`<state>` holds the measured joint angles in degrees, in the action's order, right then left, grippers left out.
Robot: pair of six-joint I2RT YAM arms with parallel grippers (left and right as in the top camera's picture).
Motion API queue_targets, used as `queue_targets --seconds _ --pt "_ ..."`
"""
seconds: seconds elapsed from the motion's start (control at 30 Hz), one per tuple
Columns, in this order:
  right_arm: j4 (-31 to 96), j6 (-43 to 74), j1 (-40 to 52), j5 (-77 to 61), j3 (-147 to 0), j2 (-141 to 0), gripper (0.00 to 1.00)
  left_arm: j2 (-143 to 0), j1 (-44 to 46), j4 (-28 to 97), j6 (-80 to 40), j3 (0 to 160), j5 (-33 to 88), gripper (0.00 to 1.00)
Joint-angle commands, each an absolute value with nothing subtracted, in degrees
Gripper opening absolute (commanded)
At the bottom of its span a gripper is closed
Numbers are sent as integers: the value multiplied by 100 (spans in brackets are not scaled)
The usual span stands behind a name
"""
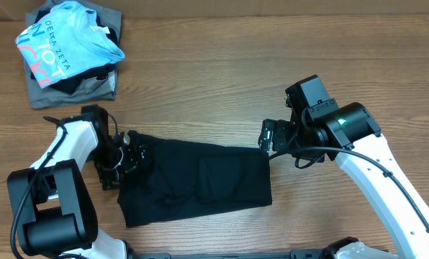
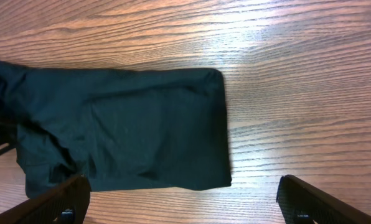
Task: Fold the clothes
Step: 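Grasp the strip's left end with the left gripper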
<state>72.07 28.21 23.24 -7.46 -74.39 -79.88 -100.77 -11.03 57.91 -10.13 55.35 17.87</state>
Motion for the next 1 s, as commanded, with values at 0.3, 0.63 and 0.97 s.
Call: queue_targets --seconds 0.3,0.63,0.97 --pt "7234 2757 2318 -832 -7496 -7891 100 -10125 -1125 5157 -1098 4790 2217 72" --pt "7234 2757 2318 -930 -7496 -7891 100 -10125 -1133 5256 -1861 4928 1874 4" --pt "6925 2759 2318 -1024 -6906 -7931 100 -10123 -1133 6388 -2119 6469 1186 4"
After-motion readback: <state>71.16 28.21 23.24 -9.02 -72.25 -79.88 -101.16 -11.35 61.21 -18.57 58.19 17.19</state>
